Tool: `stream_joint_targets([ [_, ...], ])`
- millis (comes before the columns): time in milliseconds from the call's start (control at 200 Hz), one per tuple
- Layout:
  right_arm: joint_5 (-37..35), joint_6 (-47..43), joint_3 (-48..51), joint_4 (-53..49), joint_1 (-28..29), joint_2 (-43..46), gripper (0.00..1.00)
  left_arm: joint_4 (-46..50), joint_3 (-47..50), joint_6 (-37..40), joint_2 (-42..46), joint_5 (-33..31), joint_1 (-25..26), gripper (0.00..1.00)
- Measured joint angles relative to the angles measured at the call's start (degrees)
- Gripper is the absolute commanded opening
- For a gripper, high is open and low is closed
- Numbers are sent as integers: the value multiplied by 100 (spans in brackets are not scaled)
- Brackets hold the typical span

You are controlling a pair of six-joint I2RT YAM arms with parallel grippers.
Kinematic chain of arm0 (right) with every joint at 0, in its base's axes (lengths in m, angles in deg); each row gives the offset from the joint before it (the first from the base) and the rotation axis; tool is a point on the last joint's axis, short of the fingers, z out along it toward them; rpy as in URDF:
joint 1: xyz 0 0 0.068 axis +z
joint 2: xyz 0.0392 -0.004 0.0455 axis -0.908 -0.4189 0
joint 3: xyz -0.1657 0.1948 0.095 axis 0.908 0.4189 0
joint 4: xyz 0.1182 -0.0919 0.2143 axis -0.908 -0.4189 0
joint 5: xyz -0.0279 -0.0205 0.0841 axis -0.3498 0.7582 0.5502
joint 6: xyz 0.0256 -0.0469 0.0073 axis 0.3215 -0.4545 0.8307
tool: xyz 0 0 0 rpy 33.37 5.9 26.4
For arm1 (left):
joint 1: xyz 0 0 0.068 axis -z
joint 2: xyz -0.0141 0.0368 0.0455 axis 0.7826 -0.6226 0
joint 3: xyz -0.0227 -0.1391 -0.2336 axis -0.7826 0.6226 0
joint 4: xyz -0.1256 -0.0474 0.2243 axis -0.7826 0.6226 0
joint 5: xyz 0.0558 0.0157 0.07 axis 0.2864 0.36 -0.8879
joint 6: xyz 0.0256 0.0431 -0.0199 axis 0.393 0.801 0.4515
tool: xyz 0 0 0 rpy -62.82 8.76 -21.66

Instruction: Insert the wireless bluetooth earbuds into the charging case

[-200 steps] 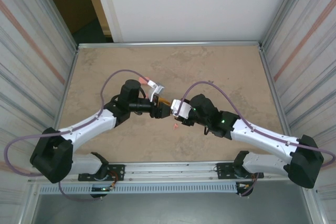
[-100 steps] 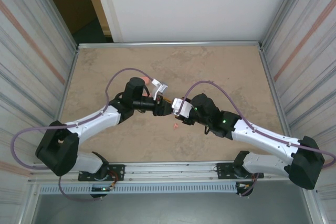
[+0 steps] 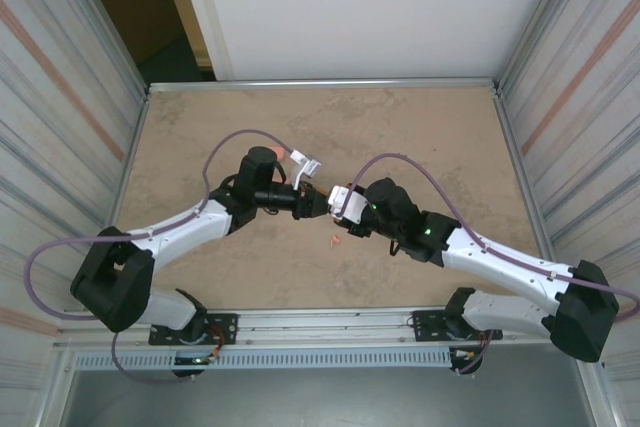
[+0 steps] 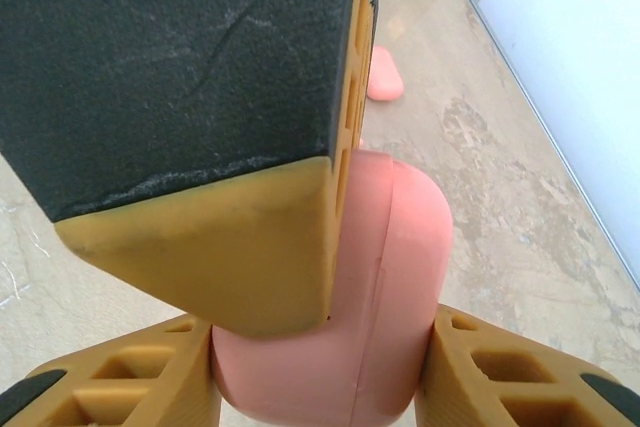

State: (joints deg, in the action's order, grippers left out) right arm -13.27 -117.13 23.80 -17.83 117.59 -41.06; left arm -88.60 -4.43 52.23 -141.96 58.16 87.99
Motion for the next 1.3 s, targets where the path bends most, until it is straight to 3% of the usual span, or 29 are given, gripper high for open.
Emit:
stream_joint_targets([
  [396, 140, 345, 26, 9, -197, 133, 70, -109, 2, -4, 87, -105, 2, 0],
  [1002, 1145, 1541, 1165, 844, -922, 1480, 92, -1220, 1145, 127, 1526, -997, -632, 0],
  [1097, 1298, 1757, 1340, 1073, -1038, 1617, 100, -1423, 1318, 227, 1753, -1158, -673, 0],
  [1298, 1580, 2323, 1624, 1596, -1309, 1875, 99, -1867, 1694, 433, 2197, -1443, -686, 0],
])
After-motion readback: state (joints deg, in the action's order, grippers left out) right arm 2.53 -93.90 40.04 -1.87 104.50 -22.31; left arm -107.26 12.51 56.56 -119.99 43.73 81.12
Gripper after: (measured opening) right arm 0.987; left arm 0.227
